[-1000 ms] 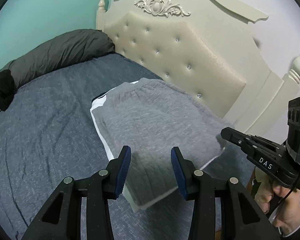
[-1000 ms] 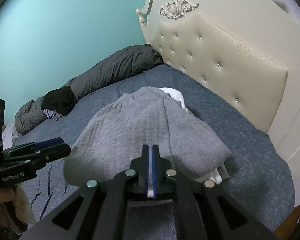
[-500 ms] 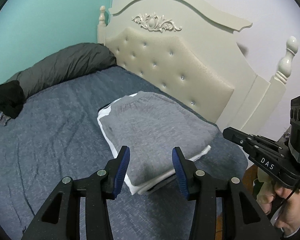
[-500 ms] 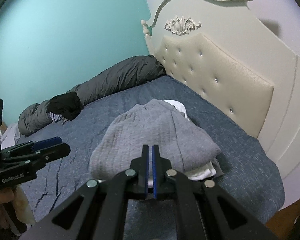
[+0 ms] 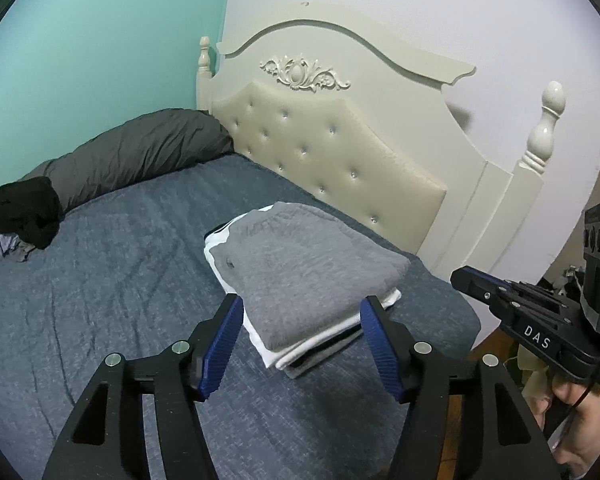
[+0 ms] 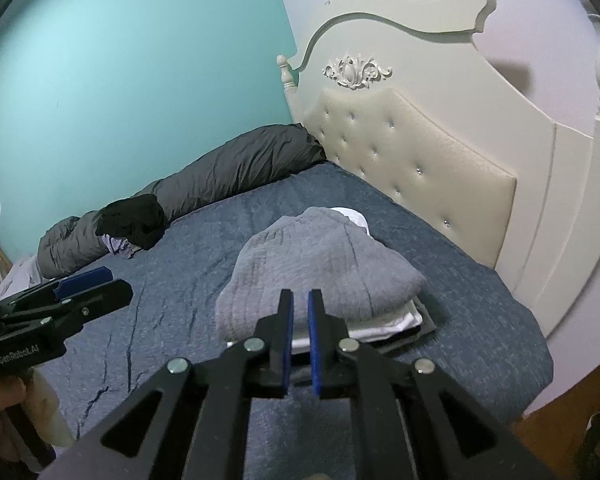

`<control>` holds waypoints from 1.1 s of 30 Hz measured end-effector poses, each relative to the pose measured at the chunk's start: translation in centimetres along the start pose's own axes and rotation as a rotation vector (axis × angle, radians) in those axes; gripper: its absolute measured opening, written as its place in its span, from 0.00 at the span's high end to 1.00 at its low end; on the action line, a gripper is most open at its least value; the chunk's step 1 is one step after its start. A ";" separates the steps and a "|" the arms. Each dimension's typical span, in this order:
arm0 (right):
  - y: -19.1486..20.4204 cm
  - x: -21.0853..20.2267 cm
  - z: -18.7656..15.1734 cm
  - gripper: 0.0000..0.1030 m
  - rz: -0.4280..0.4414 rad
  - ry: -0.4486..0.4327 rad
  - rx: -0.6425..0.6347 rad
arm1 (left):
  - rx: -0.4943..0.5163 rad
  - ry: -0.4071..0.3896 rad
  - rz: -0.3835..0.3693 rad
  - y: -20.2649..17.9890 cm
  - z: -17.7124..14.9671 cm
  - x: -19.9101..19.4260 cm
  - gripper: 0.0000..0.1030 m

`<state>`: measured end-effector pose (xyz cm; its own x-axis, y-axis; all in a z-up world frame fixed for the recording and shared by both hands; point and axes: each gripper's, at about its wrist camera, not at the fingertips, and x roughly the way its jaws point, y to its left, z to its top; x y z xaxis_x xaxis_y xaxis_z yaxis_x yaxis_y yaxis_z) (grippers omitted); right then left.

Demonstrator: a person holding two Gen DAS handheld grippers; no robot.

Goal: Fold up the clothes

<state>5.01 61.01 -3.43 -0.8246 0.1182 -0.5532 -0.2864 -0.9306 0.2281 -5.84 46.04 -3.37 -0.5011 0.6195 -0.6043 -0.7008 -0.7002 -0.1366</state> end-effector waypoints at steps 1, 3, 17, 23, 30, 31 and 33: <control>0.2 -0.4 -0.1 0.92 -0.004 -0.003 -0.001 | 0.000 -0.004 -0.004 -0.1 -0.1 -0.4 0.36; 0.8 -1.4 -0.4 0.91 -0.008 -0.011 -0.003 | 0.003 -0.015 -0.008 -0.1 -0.3 -1.4 0.35; 3.2 -6.7 -3.0 0.35 -0.062 -0.060 0.026 | 0.025 -0.053 -0.022 0.3 -2.6 -7.0 0.21; 3.8 -8.2 -4.0 0.30 -0.089 -0.059 0.052 | 0.021 -0.073 -0.018 1.0 -3.6 -9.2 0.14; 5.7 -10.1 -5.4 0.25 -0.098 -0.074 0.026 | 0.015 -0.094 -0.015 1.8 -4.8 -11.4 0.03; 6.0 -10.3 -5.6 0.24 -0.098 -0.077 0.025 | 0.016 -0.097 -0.013 1.8 -4.9 -11.8 0.02; 6.5 -10.9 -5.9 0.22 -0.101 -0.082 0.023 | 0.019 -0.100 -0.011 1.9 -5.2 -12.4 0.01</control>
<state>15.06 51.60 -0.66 -0.8279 0.2396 -0.5071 -0.3804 -0.9043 0.1937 1.67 35.22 -0.26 -0.5411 0.6602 -0.5209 -0.7156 -0.6868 -0.1273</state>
